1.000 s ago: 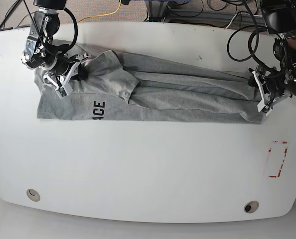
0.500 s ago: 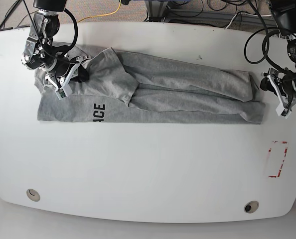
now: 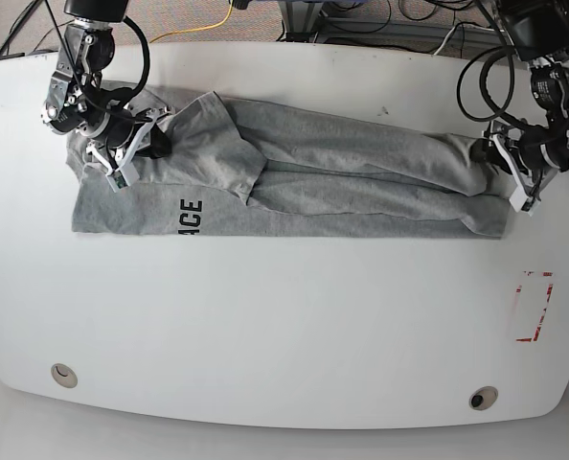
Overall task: Layout the t-shirt on the table in an organized manner, then fold the t-shirt properly
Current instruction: 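Hold the shirt ends with both grippers and smooth it flat, then release the strip end with the left gripper and lift it away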
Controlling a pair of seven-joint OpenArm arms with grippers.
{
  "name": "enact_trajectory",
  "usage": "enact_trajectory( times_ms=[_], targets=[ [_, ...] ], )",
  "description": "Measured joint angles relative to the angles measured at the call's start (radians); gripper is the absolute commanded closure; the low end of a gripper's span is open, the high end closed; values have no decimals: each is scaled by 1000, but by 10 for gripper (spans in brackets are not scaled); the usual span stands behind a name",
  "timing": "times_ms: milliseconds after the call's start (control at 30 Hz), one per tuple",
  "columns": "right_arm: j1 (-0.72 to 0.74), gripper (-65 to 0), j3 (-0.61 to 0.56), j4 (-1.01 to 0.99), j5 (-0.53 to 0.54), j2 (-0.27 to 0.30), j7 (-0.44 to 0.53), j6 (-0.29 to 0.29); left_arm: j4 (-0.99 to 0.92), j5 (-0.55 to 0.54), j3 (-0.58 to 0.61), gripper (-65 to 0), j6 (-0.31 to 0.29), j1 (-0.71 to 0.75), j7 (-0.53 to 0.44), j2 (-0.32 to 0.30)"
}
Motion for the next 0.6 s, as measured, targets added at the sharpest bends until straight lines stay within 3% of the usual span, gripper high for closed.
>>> enact_trajectory(
  times_ms=[400, 600],
  targets=[
    [0, -49, 0, 1, -1, -2, 0, 0, -43, 55, -10, -362, 0, 0, -40, 52],
    [0, -49, 0, 1, -1, -2, 0, 0, -56, 61, -10, -218, 0, -1, -61, 53]
  ],
)
